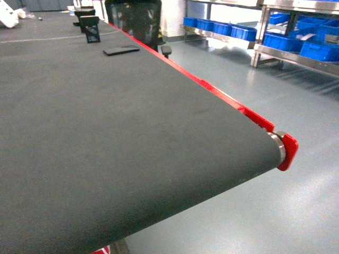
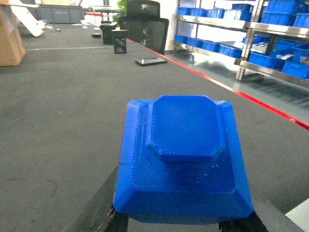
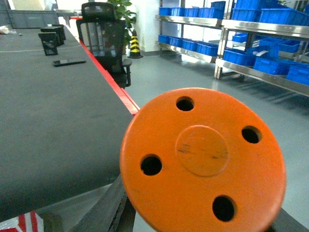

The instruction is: Sort blue parts and orange caps into right shelf containers

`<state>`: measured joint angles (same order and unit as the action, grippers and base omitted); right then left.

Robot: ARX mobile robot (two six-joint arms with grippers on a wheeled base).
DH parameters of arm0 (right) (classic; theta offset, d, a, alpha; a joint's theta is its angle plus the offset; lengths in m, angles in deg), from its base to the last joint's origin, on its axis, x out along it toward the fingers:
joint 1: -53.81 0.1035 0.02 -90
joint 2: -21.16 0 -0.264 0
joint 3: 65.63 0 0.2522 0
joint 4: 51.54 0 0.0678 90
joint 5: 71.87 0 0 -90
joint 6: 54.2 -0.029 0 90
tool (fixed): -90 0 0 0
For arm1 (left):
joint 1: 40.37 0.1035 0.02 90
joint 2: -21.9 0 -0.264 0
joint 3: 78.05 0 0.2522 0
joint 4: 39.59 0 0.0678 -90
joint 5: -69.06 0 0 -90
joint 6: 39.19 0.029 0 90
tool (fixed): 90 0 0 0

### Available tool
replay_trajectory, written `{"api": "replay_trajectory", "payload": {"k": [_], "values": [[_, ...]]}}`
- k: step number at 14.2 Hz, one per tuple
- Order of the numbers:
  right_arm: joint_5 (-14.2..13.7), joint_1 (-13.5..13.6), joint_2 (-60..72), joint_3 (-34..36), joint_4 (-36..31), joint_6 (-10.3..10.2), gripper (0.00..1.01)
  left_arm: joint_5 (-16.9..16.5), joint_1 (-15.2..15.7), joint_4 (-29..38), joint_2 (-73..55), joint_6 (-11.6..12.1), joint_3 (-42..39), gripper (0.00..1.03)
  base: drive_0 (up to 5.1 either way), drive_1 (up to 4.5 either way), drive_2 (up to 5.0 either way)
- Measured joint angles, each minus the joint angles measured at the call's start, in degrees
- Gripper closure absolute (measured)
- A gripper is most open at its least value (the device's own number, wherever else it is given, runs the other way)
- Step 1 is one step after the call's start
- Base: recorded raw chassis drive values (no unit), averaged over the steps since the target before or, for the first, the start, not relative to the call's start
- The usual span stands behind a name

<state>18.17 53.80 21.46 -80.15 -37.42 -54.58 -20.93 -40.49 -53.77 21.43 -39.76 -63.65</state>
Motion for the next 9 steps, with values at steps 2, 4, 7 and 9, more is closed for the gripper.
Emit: {"api": "replay_trajectory", "payload": {"k": [2, 4, 7, 9], "values": [[0.0, 0.0, 0.0, 0.0, 0.0, 0.0, 0.58, 0.0, 0.0, 0.0, 0.0, 0.0, 0.0, 0.63, -1.5, -1.49, -1.5], [0.0, 0.0, 0.0, 0.0, 0.0, 0.0, 0.58, 0.0, 0.0, 0.0, 0.0, 0.0, 0.0, 0.63, -1.5, -1.47, -1.5], [0.0, 0.0, 0.0, 0.0, 0.0, 0.0, 0.58, 0.0, 0.0, 0.0, 0.0, 0.0, 0.0, 0.63, -1.8, -1.77, -1.8], [0.0, 0.0, 0.0, 0.0, 0.0, 0.0, 0.58, 0.0, 0.0, 0.0, 0.0, 0.0, 0.0, 0.63, -1.5, -1.53, -1.5]]}}
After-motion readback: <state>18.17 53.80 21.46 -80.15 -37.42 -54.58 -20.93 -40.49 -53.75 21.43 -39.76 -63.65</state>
